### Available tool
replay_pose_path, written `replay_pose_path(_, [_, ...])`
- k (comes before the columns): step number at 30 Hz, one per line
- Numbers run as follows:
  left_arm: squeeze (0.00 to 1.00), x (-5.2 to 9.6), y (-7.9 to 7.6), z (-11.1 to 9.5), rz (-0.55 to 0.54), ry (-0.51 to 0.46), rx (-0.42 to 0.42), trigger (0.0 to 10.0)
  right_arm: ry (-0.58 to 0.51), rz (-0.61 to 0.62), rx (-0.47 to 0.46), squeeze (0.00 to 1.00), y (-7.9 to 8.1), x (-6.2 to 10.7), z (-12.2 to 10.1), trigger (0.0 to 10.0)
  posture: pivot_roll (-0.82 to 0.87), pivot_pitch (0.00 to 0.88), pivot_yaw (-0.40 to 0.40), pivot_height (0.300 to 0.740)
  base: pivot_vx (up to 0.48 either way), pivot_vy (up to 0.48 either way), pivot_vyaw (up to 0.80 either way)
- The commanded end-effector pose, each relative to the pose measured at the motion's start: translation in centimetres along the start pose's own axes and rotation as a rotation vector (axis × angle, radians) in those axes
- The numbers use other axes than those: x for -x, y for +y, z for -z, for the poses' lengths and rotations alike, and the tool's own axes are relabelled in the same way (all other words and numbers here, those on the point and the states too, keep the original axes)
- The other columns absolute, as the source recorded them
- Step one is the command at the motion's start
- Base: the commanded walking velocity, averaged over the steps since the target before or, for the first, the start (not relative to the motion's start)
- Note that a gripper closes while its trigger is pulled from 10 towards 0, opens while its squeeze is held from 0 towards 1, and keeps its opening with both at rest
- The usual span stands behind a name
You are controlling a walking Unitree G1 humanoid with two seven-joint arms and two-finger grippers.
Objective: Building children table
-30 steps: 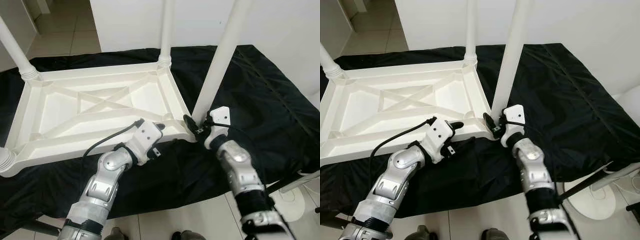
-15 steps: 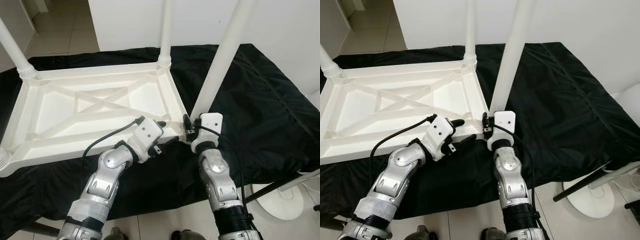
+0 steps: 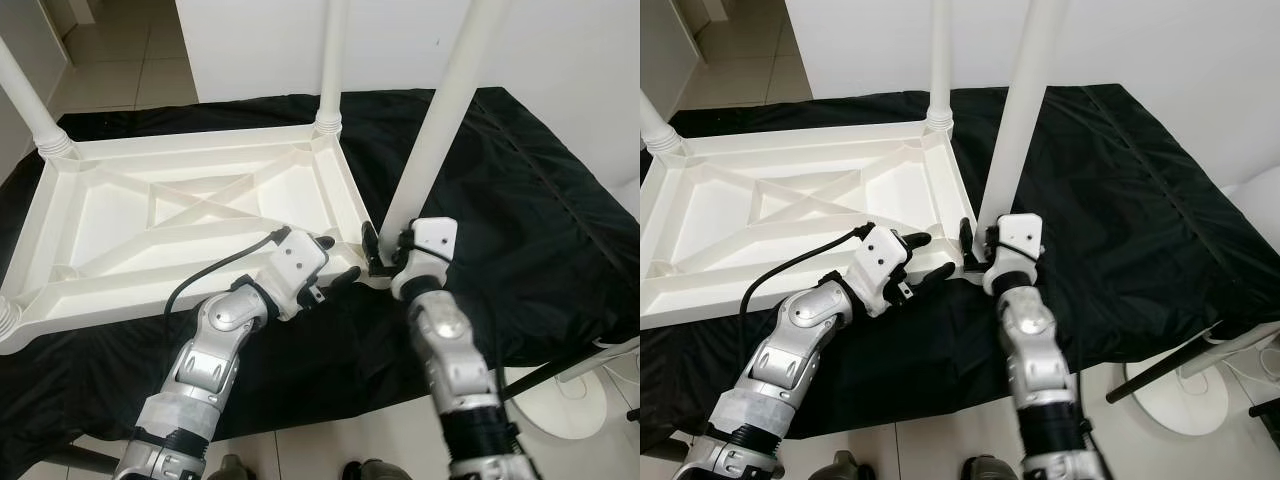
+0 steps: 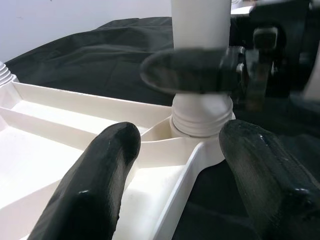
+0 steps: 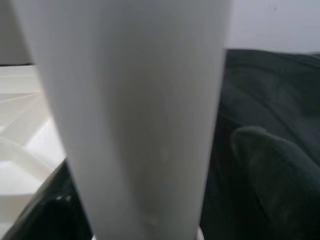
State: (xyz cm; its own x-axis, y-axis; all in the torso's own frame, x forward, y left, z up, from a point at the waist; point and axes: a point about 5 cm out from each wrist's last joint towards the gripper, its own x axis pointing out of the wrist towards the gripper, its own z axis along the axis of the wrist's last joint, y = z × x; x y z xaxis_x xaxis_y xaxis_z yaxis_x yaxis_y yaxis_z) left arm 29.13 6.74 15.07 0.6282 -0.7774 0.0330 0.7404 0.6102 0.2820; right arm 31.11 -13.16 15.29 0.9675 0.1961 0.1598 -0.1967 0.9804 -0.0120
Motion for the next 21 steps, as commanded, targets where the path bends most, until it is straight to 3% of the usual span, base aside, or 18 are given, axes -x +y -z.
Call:
replay_pose_path(1, [0.00,0.0,0.0,0.2,-0.029,0.014,0.008,10.0,0.019,-0.044,-0.026,0.00,0.0,-0.1,0.4,10.0,-0.06,0.051,-0.007,0.740,0.000,0.000,0.00])
replay_pose_path(6, [0.00,0.3,0.0,0.1,0.017,0.024,0.002,10.0,0.025,-0.228,0.047,0.00,-0.5,-0.7,0.2,10.0,-0.05,0.044,-0.004,0.740,0.000,0.000,0.00])
replay_pose_path(9, [0.00,0.3,0.0,0.1,0.017,0.024,0.002,10.0,0.025,-0.228,0.047,0.00,-0.5,-0.7,0.2,10.0,-0.05,0.044,-0.004,0.740,0.000,0.000,0.00])
replay_pose_path(13, [0.00,0.7,-0.7,-0.2,0.123,0.039,0.030,10.0,0.059,-0.466,0.122,0.00,-0.4,-1.6,0.5,10.0,-0.04,0.040,0.003,0.740,0.000,0.000,0.00])
replay_pose_path(19, [0.00,0.8,-1.3,-0.2,0.160,0.046,0.035,10.0,0.086,-0.573,0.136,0.00,-0.4,-1.9,0.7,10.0,-0.04,0.035,0.004,0.740,0.000,0.000,0.00])
replay_pose_path(20, [0.00,0.8,-1.4,-0.2,0.161,0.048,0.020,10.0,0.103,-0.603,0.151,0.00,-0.6,-2.0,0.9,9.8,-0.04,0.033,0.004,0.740,0.000,0.000,0.00])
replay_pose_path(21, [0.00,0.7,-1.5,-0.2,0.161,0.048,0.012,10.0,0.116,-0.620,0.167,0.00,-0.7,-2.0,1.1,6.7,-0.04,0.033,0.004,0.740,0.000,0.000,0.00])
